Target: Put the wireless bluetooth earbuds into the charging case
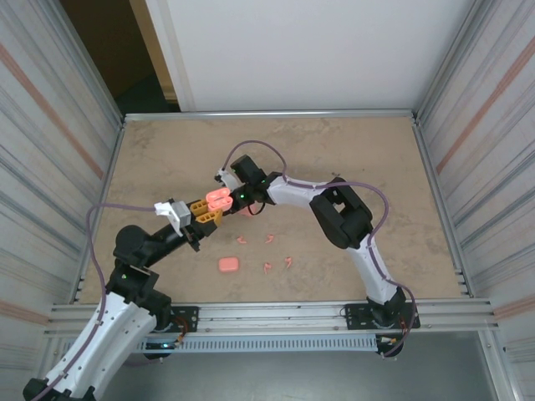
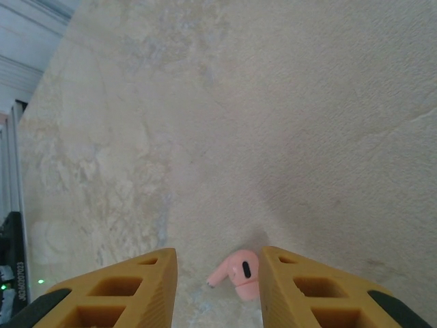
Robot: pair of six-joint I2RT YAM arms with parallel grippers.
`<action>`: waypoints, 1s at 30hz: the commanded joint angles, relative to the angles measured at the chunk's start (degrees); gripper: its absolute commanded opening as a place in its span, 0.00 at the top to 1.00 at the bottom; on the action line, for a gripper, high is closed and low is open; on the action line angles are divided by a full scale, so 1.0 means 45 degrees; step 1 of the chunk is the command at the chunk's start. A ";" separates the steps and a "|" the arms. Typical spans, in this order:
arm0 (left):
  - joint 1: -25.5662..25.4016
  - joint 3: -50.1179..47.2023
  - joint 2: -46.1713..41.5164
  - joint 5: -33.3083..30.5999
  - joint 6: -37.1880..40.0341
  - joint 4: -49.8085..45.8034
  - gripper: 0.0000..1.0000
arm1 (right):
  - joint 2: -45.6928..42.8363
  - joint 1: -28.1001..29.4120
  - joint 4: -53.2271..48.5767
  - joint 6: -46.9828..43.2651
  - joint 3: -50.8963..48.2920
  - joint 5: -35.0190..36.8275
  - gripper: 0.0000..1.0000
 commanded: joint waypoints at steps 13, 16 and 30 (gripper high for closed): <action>0.0062 0.0383 -0.0115 -0.0092 0.0245 0.0085 1.00 | 0.1365 0.0431 -0.2148 -0.0943 0.1942 0.0576 0.64; 0.0062 0.0382 -0.0124 -0.0063 0.0232 0.0115 1.00 | 0.1484 0.0447 -0.2479 -0.1090 0.2147 0.0568 0.63; 0.0052 0.0364 -0.0057 -0.0159 0.0270 0.0173 1.00 | 0.1494 0.0546 -0.3598 -0.1898 0.2287 0.0260 0.64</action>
